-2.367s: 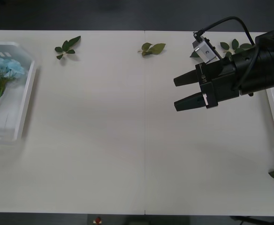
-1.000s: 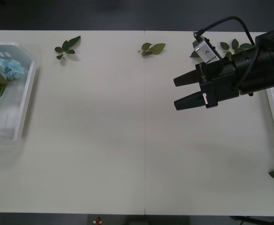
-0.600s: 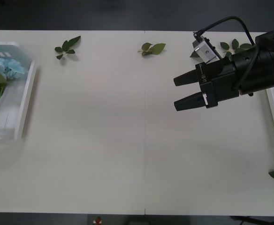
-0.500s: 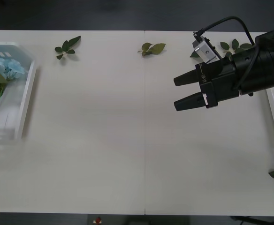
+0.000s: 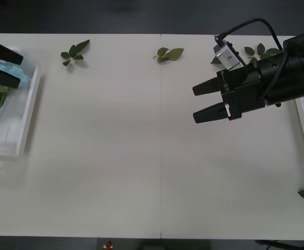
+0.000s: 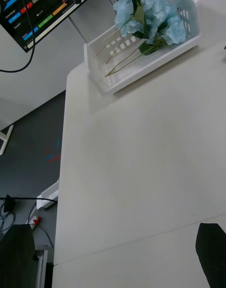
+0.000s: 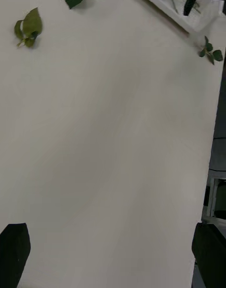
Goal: Put the red flowers into the right box and the blue flowers into the left box
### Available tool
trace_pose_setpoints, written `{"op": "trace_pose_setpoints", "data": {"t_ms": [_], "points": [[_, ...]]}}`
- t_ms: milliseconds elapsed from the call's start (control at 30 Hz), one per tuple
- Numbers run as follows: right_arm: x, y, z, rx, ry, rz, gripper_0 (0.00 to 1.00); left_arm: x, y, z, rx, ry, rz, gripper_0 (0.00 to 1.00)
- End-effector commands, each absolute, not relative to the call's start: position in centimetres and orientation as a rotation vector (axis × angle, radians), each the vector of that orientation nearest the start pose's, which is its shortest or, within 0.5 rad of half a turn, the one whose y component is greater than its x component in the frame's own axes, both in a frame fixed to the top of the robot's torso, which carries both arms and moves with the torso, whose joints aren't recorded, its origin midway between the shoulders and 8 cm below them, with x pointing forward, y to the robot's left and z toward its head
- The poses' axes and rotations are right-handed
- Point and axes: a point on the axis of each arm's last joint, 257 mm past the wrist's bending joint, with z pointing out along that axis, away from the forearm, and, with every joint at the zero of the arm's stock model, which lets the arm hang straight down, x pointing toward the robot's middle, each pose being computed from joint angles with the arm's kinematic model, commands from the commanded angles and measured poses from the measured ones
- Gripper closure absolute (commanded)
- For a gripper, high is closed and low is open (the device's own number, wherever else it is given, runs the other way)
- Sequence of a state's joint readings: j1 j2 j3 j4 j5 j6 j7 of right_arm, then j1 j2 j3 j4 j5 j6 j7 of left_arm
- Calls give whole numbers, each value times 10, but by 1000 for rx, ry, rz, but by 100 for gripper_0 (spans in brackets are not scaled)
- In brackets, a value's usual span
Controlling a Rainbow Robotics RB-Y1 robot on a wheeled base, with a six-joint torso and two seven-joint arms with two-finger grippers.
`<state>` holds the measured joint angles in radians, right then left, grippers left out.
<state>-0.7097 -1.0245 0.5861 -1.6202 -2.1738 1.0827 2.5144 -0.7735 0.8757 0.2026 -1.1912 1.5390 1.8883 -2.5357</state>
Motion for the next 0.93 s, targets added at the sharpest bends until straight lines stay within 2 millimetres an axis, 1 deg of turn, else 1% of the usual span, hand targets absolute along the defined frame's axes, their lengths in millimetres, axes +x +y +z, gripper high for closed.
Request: {"op": "trace_pose_setpoints", "data": {"t_ms": [33,100,133,200,400,500,600,933], "points": [[411,-64,-79,-1396,1642,1002,0,454,268,-42,1537,1792,-628,0],[411,-64,-79,-1396,1642,1002,0,450,250,-48,1568,1749,-686,0],[411,-64,-79,-1396,1642,1002,0,448,245,-49,1574,1742,-701,0],[411,-64,-79,-1396,1642,1002,0,445,228,-55,1582,1722,-758,0],[411,-64,-79,-1396,1642,1002,0,442,198,-72,1578,1708,-853,0],[411,-64,-79,-1396,1642,1002,0,441,194,-79,1581,1719,-863,0],[411,-64,-79,-1396,1642,1002,0,441,194,-81,1585,1723,-860,0],[411,-64,-79,-1396,1642,1002,0,441,194,-81,1585,1723,-860,0]]}}
